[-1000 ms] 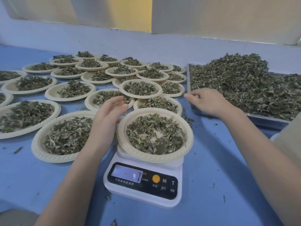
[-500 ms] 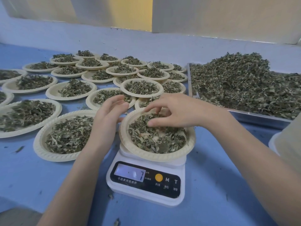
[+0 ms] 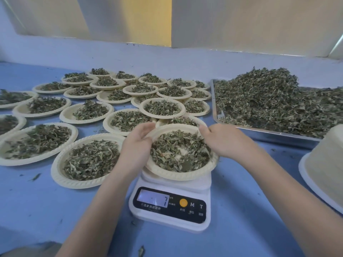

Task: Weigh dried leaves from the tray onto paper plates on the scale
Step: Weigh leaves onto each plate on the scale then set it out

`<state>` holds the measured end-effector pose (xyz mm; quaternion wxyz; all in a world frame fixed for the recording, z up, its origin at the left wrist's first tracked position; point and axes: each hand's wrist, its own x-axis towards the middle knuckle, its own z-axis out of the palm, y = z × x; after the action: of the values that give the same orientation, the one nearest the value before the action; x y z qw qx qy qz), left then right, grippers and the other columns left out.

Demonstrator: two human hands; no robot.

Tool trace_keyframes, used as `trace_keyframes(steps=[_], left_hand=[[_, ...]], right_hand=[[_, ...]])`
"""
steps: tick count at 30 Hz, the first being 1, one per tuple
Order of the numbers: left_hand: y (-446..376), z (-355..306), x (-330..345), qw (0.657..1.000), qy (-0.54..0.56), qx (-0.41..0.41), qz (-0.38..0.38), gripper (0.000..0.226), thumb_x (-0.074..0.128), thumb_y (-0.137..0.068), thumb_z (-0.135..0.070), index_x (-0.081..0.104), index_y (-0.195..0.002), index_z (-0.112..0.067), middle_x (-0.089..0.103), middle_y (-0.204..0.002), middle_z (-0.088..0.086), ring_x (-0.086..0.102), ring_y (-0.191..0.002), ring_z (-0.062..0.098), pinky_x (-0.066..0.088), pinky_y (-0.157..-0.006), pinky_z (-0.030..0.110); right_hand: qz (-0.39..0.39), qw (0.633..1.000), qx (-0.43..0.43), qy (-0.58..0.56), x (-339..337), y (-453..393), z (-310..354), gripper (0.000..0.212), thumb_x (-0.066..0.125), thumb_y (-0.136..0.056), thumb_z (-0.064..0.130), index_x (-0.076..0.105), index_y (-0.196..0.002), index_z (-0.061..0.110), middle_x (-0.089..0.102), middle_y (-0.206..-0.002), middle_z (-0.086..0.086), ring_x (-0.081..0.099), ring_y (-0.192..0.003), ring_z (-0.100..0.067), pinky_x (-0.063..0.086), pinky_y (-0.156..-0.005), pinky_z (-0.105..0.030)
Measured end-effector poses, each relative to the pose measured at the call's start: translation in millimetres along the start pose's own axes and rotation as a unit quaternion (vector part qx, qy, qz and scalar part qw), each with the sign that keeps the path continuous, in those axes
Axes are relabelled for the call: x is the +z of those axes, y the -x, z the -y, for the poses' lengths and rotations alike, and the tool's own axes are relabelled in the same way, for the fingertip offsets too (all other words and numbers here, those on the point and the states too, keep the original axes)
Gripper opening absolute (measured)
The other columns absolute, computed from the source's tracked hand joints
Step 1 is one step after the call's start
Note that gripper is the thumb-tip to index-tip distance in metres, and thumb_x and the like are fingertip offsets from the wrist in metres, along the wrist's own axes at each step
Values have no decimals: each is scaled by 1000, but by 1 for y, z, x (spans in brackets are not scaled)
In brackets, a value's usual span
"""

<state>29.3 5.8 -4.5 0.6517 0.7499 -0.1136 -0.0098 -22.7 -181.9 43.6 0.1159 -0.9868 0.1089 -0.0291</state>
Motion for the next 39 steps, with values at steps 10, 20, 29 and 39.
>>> trace_keyframes(steps=[10,20,29,39], left_hand=[[-53,-25,-69,990,-2,-26,-140,37,39,-93,7,57,-105,-22,59,-123,3,54,-106,16,43,-77,25],[-179,-30,-129,983,-96,-92,-128,46,39,-98,-29,36,-142,-17,51,-134,6,51,-118,25,39,-103,42],[-233,1,-125,968,-167,-188,-23,55,15,-103,-43,15,-152,-18,41,-140,11,45,-123,23,33,-100,31],[-171,-50,-83,938,-344,28,33,60,37,-98,-33,14,-152,-20,8,-160,0,10,-146,21,15,-117,39]], right_hand=[[23,903,6,-429,-16,-44,56,20,53,-91,4,59,-97,-14,67,-89,-20,62,-66,-14,53,-54,-19],[66,916,1,-395,-4,-184,143,27,45,-96,32,58,-101,10,56,-99,-9,57,-92,-24,47,-96,-44],[126,985,6,-118,44,-262,152,74,8,-94,64,3,-153,20,23,-155,-15,15,-145,-33,7,-117,-54],[12,988,-103,-114,10,-185,143,62,12,-99,55,0,-153,27,-3,-161,-2,-5,-147,-22,-5,-116,-50]])
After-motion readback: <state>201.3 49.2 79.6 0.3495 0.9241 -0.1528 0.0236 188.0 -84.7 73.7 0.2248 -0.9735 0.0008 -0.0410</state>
